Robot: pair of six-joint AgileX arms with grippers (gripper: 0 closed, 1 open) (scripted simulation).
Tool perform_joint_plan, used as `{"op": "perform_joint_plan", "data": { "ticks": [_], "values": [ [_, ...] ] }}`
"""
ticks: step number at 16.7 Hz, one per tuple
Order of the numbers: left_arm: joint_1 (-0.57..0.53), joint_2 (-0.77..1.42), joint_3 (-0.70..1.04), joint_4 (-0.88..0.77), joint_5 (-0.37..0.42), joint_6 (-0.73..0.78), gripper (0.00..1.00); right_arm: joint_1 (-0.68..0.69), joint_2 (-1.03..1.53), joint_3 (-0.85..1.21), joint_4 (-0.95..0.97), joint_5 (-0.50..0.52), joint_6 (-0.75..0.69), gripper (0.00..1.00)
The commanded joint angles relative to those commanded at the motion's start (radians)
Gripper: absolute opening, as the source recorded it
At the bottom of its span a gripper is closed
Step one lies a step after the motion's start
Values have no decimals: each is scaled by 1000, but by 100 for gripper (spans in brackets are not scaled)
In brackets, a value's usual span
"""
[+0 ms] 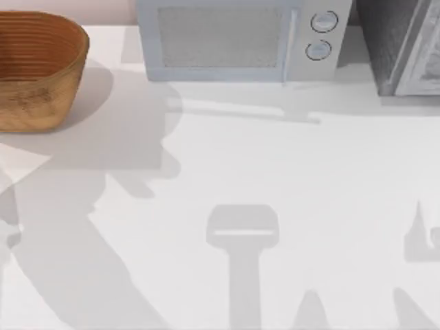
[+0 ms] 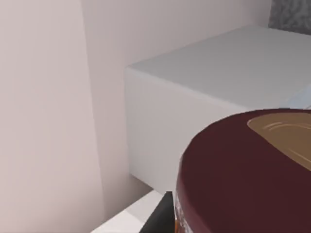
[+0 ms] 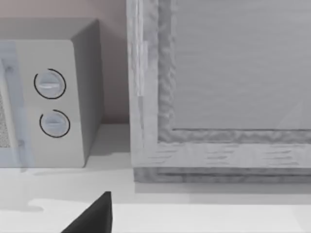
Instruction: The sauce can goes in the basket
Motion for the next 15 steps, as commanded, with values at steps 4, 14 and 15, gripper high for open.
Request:
{"op": "perform_joint_plan", "data": {
  "ticks": [4,14,15],
  "values": [
    [-61,56,6,104,-60,-60,0,0,0,0,0,0,0,100],
    [-114,99,9,190,-111,-110,15,0,0,0,0,0,0,100],
    [-114,99,9,190,-111,-110,23,0,0,0,0,0,0,100]
  ]
}}
